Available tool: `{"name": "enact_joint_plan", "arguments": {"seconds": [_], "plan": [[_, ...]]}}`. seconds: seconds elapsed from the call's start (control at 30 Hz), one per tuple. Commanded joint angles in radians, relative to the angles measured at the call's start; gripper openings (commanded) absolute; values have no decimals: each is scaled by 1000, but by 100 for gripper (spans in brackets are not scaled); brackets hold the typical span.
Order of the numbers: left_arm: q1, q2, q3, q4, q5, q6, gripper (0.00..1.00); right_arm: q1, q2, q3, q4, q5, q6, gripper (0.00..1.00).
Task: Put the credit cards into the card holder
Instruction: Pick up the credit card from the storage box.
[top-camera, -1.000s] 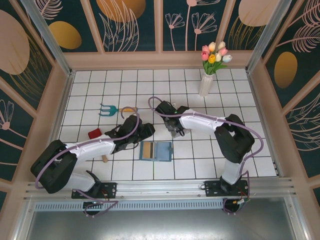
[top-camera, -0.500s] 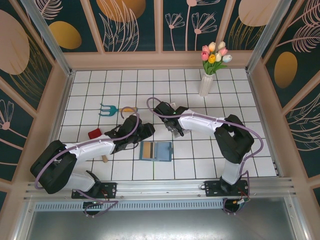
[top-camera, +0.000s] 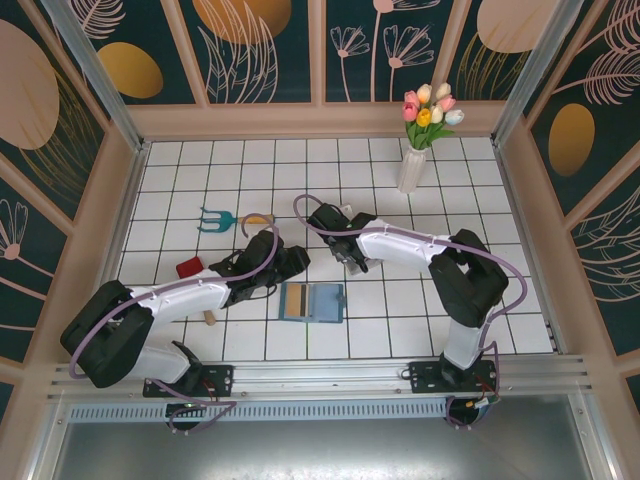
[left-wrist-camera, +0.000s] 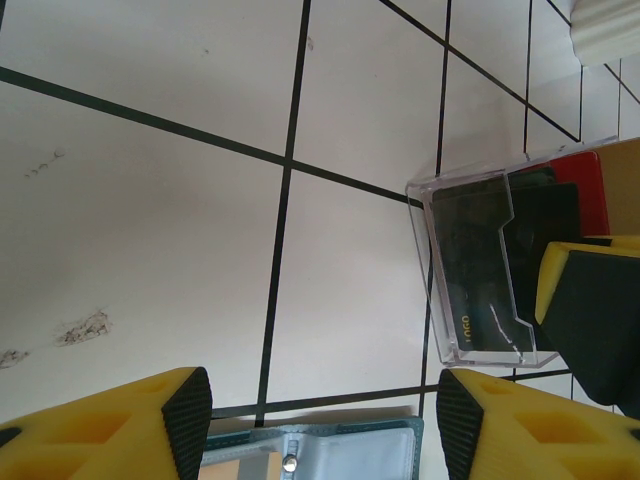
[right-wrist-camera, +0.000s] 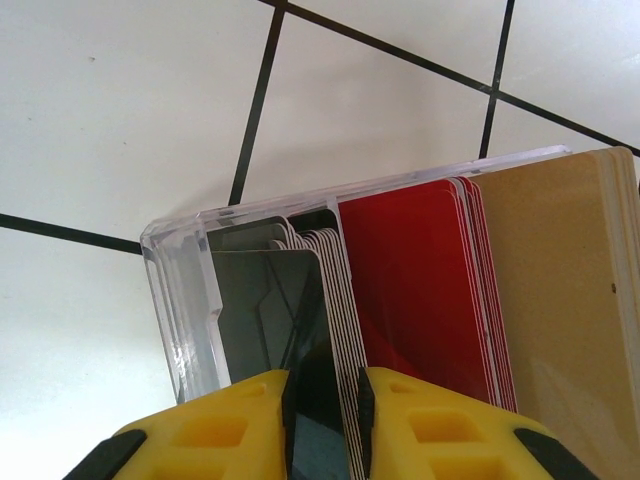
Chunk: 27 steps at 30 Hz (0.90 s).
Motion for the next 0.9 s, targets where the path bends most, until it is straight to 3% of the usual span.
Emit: {"name": "enact_joint_plan", "arguments": {"seconds": [0.0,0.6,0.87], "plan": [[-3,-5,-9,8,4,-4,63,-3,-37,25,-57,50,2,26],[-2,5,-6,8,6,-1,63,-5,-54,37,-74,66,-1,18],[-3,-6,1,-6,-4,3,63,-3,-122,61,-98,-26,34,14]]}}
